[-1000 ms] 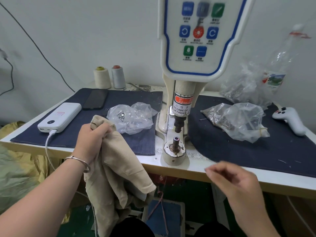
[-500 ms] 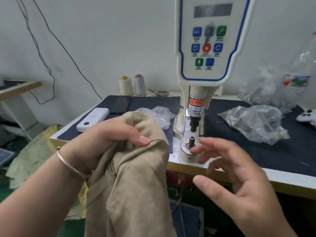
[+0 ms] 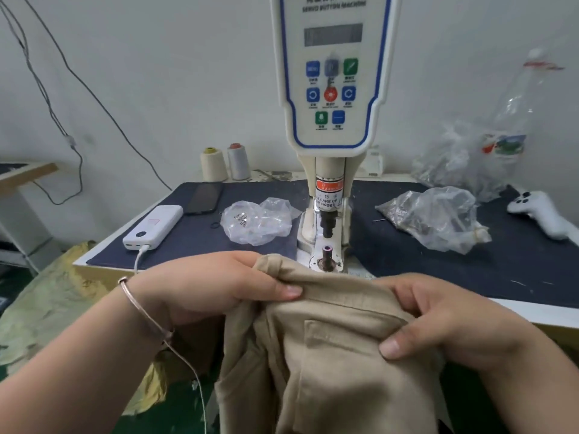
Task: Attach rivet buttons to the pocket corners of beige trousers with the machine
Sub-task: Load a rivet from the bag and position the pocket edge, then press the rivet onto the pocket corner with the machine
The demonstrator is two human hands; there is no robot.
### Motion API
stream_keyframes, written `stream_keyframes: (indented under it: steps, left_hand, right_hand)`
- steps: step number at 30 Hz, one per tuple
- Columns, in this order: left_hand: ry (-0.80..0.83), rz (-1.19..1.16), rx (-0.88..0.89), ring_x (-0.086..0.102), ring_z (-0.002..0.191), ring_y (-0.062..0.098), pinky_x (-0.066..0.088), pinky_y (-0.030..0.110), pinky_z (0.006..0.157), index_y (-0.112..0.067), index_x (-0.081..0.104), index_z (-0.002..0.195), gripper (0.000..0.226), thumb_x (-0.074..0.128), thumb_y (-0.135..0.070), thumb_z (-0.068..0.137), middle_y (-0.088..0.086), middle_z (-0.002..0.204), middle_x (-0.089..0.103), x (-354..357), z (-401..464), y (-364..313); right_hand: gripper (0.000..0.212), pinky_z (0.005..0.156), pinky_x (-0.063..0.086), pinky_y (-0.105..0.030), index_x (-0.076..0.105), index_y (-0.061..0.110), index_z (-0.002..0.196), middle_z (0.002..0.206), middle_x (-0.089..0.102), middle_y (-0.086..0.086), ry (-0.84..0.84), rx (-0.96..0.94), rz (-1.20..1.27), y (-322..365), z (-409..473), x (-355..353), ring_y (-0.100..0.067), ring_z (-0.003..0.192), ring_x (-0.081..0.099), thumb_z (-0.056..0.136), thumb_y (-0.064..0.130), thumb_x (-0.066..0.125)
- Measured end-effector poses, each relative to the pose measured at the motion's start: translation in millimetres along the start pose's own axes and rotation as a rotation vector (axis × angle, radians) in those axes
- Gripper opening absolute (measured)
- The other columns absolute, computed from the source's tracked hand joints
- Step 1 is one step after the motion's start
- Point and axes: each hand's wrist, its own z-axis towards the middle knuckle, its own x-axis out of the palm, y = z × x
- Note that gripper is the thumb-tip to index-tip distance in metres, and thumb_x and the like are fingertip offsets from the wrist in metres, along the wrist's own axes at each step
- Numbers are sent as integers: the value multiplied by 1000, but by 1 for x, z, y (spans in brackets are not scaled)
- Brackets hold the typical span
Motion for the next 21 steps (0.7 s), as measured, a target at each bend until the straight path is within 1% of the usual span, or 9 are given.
stream_keyframes:
  steps: [3, 5, 7, 10, 13, 14, 17, 19, 21]
  left_hand:
    - [113, -13, 64, 67, 115, 28, 54, 35, 95, -13, 70, 124, 36, 68, -13, 89, 16, 127, 68, -4, 8, 7]
    - [184, -50, 139, 64, 117, 33, 53, 39, 97, -10, 65, 130, 43, 66, -7, 87, 21, 130, 65, -5, 14, 14]
    - [145, -108, 169, 63, 118, 36, 52, 42, 97, -8, 64, 130, 48, 68, -4, 83, 23, 130, 64, -5, 23, 25]
    - [16, -188, 182, 67, 113, 31, 54, 35, 91, -9, 68, 124, 41, 71, -6, 84, 21, 126, 67, -1, 38, 44]
    - [-163, -271, 136, 72, 94, 22, 57, 27, 77, -10, 77, 109, 27, 75, -16, 82, 17, 108, 74, 5, 50, 54]
    - [-234, -256, 130, 73, 89, 19, 57, 26, 73, -12, 79, 104, 22, 77, -19, 83, 14, 102, 76, 7, 54, 56]
    - [-468, -75, 153, 70, 84, 13, 54, 25, 76, -21, 80, 96, 13, 68, -24, 91, 6, 94, 78, 11, 67, 59]
    - [-597, 29, 183, 65, 84, 11, 49, 25, 80, -16, 78, 95, 16, 63, -21, 96, 2, 90, 76, 9, 76, 58]
    - [-708, 198, 237, 60, 80, 4, 44, 16, 75, -10, 75, 97, 19, 60, -21, 98, 1, 90, 73, 3, 86, 55]
  right_hand:
    - [42, 75, 54, -24, 67, 4, 112, 100, 70, -11, -90, -33, 24, 5, 2, -11, -18, 89, 67, 72, -6, 66]
    - [39, 75, 55, -24, 66, -1, 108, 98, 69, -14, -189, -27, 59, 5, 3, -20, -19, 86, 67, 70, -7, 68]
    - [37, 78, 56, -26, 66, -6, 110, 104, 68, -18, -261, 1, 102, 5, 3, -28, -22, 88, 68, 73, -6, 65]
    - [40, 82, 56, -30, 69, -3, 111, 114, 68, -22, -340, 91, 113, 4, 2, -34, -25, 93, 69, 74, 11, 73]
    - [28, 70, 57, -27, 75, 1, 99, 99, 73, -18, -461, 158, 38, 0, 7, -35, -21, 81, 71, 82, 23, 75]
    - [31, 67, 56, -25, 76, 2, 94, 93, 73, -16, -513, 166, 1, -2, 10, -36, -20, 77, 70, 82, 30, 72]
    - [36, 64, 55, -24, 77, 7, 85, 86, 73, -13, -642, 156, -105, -6, 20, -42, -19, 73, 69, 79, 41, 69]
    - [39, 65, 55, -25, 77, 7, 86, 87, 73, -16, -683, 136, -135, -6, 28, -47, -21, 74, 68, 77, 43, 70]
    - [47, 67, 53, -29, 74, 0, 94, 93, 71, -25, -714, 115, -145, -6, 35, -53, -26, 77, 66, 75, 43, 71]
